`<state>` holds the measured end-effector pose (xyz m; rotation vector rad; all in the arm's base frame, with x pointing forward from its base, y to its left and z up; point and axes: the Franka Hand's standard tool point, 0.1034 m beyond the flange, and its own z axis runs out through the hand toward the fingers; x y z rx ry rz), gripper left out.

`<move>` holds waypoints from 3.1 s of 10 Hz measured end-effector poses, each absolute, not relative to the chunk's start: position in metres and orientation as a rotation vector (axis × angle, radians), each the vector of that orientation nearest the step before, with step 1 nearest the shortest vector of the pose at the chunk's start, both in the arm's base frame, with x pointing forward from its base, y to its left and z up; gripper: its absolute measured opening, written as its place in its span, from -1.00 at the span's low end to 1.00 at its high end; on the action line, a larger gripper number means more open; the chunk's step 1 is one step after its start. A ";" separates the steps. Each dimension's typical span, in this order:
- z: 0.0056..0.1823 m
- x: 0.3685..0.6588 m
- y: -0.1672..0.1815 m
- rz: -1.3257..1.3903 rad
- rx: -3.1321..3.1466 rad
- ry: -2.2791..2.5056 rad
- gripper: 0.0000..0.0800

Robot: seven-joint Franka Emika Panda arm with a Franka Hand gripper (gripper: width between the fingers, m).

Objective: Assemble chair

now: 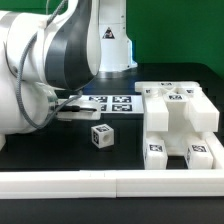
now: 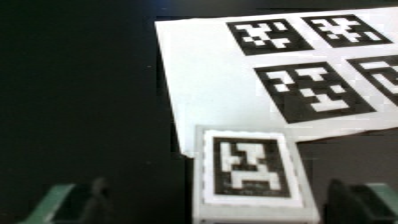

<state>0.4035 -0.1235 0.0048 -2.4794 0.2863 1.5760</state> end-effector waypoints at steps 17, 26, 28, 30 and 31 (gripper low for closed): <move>0.137 0.492 -0.050 0.399 -3.058 0.019 -0.30; 0.169 0.535 0.030 -0.277 -3.190 -0.213 -0.30; 0.176 0.551 0.057 -0.328 -3.186 -0.241 -0.30; 0.174 0.550 0.056 -0.323 -3.186 -0.251 -0.30; 0.174 0.552 0.059 -0.353 -3.184 -0.238 -0.30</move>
Offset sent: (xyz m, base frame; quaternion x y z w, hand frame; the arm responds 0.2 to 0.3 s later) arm 0.0000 0.0000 0.0000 0.0000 0.0000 0.0000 1.0000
